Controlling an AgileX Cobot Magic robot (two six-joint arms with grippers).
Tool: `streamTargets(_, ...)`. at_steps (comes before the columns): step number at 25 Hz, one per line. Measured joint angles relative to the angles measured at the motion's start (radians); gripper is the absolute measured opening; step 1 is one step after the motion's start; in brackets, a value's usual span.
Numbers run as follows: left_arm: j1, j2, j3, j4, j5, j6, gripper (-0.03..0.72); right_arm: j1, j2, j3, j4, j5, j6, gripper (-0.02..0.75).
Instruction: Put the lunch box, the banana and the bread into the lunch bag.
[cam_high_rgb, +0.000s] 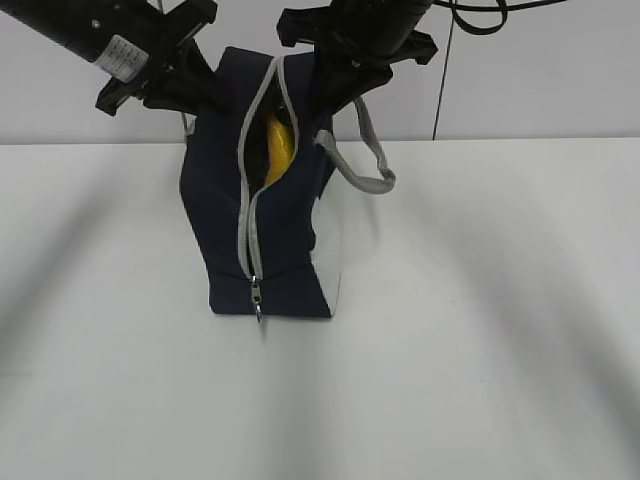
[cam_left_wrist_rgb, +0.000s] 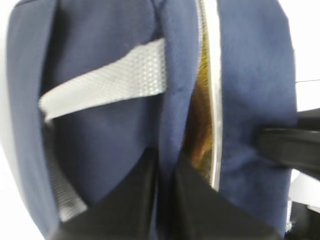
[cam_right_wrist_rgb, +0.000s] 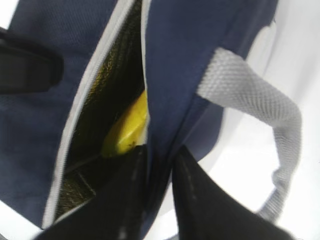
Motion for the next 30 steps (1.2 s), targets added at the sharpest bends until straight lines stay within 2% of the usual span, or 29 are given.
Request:
streamTargets(3,0.0,0.0,0.0,0.025,0.001,-0.005,0.225,-0.001,0.0,0.0,0.002,0.0,0.0,0.309)
streamTargets(5,0.0,0.0,0.0,0.035,0.001,-0.007,0.337,-0.001,0.0,0.0,0.002,0.0,0.0,0.402)
streamTargets(7,0.0,0.0,0.0,0.039,0.001,-0.007,0.418,-0.001,0.0,0.0,0.002,0.0,-0.004,0.446)
streamTargets(9,0.005,0.0,-0.002,0.046,0.012,-0.007,0.459,-0.001,0.0,0.0,0.0,0.0,-0.016,0.461)
streamTargets(19,0.039,-0.101,-0.076,0.228,0.138,-0.045,0.482,0.009,-0.15,0.003,-0.112,0.0,-0.025,0.47)
streamTargets(22,0.039,-0.138,-0.08,0.283,0.156,-0.053,0.483,0.057,-0.197,0.041,-0.151,0.0,-0.022,0.47)
streamTargets(26,0.039,-0.171,-0.08,0.317,0.159,-0.071,0.484,0.158,-0.239,0.131,-0.268,0.0,-0.019,0.47)
streamTargets(30,0.039,-0.224,-0.067,0.326,0.159,-0.072,0.484,0.201,-0.305,0.249,-0.279,-0.018,-0.019,0.47)
